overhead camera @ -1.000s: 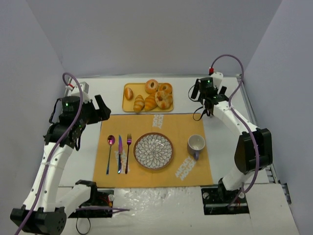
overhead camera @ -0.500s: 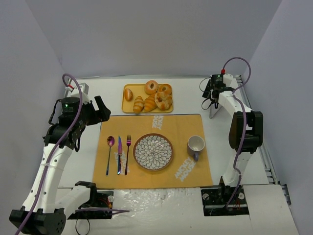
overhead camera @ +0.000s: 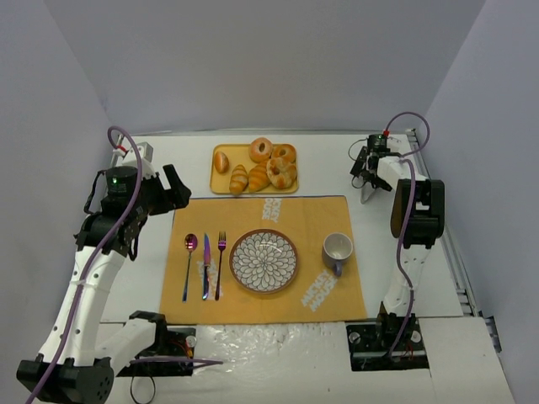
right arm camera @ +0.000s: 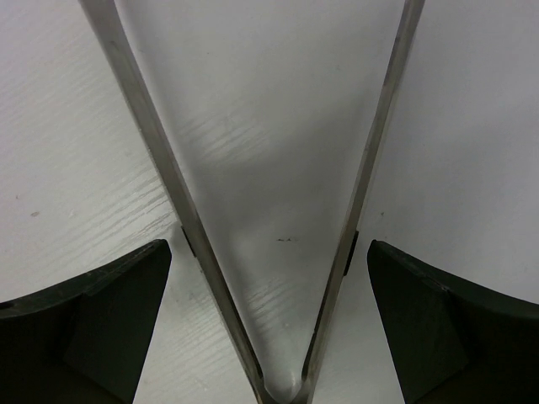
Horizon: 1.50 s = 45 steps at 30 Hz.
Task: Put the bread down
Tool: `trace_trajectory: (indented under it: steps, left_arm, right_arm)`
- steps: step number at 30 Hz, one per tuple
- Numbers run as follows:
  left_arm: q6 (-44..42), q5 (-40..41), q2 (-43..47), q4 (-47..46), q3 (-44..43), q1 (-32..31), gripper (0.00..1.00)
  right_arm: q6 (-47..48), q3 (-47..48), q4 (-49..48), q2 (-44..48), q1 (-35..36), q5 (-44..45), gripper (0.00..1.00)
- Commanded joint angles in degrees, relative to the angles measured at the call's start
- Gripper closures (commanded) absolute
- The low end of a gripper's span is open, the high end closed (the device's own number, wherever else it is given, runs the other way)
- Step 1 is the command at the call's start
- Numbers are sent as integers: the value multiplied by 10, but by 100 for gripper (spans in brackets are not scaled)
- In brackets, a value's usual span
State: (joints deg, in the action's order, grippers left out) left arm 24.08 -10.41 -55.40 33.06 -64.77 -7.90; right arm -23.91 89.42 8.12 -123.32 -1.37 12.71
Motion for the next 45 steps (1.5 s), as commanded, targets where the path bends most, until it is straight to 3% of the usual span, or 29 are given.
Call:
trace_trajectory:
  steps: [1, 11, 16, 19, 25, 31, 36, 45]
  left_arm:
    - [-3, -3, 3, -39, -7, 3, 23]
    - [-3, -3, 0, -38, -6, 3, 23]
    - [-3, -3, -1, -37, -6, 3, 23]
    - [-3, -3, -1, -37, -6, 3, 23]
    - [-3, -2, -1, -38, -7, 3, 23]
    - [-4, -1, -1, -37, -7, 3, 23]
    - [-3, -1, -1, -36, -7, 3, 23]
    - [-3, -1, 1, -37, -7, 3, 23]
  right_arm:
    - [-8, 32, -7, 4, -10, -6, 0]
    - [-10, 32, -7, -28, -14, -22, 1]
    - [-12, 34, -8, -38, -15, -30, 9]
    - [-14, 32, -8, -36, -16, -30, 16]
    - [-18, 26, -8, -35, -17, -31, 43]
    - [-22, 10, -12, -16, -16, -35, 59]
    - [-22, -9, -13, 28, -12, -30, 60]
    - [-9, -57, -9, 189, 5, -27, 59]
